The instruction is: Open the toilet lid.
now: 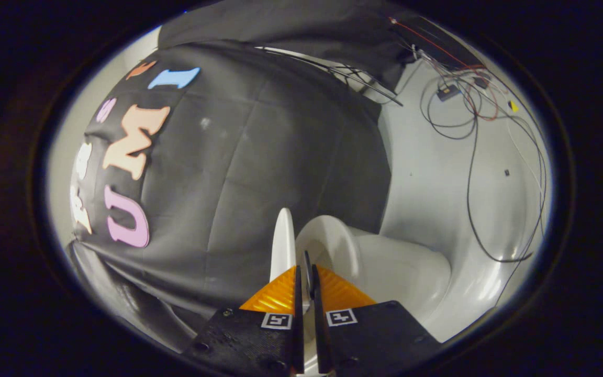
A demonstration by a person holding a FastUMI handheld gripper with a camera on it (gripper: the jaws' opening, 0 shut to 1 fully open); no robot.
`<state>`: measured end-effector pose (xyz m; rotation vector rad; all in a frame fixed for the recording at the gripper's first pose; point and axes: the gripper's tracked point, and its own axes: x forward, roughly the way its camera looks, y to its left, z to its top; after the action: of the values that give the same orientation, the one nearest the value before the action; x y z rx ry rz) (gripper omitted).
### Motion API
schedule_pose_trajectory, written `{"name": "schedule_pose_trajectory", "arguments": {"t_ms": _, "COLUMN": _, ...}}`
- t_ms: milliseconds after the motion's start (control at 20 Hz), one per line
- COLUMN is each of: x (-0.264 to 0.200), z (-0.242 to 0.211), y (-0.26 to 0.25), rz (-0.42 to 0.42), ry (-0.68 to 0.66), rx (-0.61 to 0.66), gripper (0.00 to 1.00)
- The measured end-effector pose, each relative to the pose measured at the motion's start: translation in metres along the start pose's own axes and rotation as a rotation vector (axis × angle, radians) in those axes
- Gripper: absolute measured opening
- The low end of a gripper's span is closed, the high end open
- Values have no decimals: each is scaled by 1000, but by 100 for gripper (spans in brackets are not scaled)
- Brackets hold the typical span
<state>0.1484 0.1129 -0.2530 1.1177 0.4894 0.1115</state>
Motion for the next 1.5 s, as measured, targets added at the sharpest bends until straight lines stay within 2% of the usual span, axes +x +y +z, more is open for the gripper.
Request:
{"name": "schedule_pose_trajectory", "arguments": {"t_ms": 250, "x": -17, "z": -5, "y": 65, "rz": 42, "ry": -8, "rx": -180, "gripper": 10}}
{"name": "schedule_pose_trajectory", "arguments": {"t_ms": 650, "x": -37, "z": -49, "y": 176, "rz": 94, "ry": 34, "rx": -535, "gripper": 9}}
{"name": "schedule_pose_trajectory", "arguments": {"t_ms": 1000, "x": -44, "z": -86, "y": 234, "rz": 76, "ry": 77, "rx": -808, "gripper": 9}}
{"name": "schedule_pose_trajectory", "arguments": {"t_ms": 1400, "x": -45, "z": -170, "y": 300, "rz": 222, "ry": 156, "rx": -1095, "gripper": 16}}
{"name": "schedule_pose_trajectory", "arguments": {"t_ms": 1500, "x": -43, "z": -190, "y": 313, "rz": 256, "ry": 177, "rx": -1126, "gripper": 16}}
